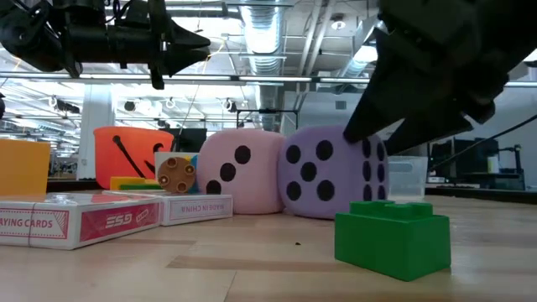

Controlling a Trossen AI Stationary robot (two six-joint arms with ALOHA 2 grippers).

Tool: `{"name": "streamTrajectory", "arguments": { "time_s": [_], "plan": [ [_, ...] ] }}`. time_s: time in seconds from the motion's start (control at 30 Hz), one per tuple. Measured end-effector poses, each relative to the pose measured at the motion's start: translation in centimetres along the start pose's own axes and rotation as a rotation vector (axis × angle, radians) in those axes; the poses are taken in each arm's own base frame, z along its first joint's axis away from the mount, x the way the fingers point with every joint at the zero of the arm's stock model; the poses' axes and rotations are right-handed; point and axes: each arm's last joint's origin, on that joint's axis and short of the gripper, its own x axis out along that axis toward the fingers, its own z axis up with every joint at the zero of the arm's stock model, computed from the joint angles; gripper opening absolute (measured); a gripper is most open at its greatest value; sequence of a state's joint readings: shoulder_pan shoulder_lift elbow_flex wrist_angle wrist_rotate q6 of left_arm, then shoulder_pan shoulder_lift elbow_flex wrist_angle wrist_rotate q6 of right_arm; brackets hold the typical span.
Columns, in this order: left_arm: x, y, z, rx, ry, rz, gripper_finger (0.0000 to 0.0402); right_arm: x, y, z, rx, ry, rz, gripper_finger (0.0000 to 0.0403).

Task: Pick & Place Toys
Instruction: Put the purple dice into the black bin

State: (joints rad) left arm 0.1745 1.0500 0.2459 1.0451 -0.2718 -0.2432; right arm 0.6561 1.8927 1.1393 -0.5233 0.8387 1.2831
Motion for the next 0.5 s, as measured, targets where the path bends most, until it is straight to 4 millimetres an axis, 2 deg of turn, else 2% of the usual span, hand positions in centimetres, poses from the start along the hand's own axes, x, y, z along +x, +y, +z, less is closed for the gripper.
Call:
{"name": "streamTrajectory", "arguments": {
  "time_s": [0.23,0.4,0.5],
  "plan": [
    [0.0,0.0,0.0,0.0,0.002,0.001,0.014,1.4,-1.7,1.1,0.012,0.015,-0.135,0.0386],
    [0.0,0.0,-0.2,0.005,0.018,0.004,0.014,1.2,-3.4,0.8,0.022,0.028,-0.267,0.0385],
    [0.0,0.0,-0.2,0.005,0.019,0.005,0.014,0.6,-3.6,0.5,0.001,0.018,-0.281,0.0385]
  ]
}}
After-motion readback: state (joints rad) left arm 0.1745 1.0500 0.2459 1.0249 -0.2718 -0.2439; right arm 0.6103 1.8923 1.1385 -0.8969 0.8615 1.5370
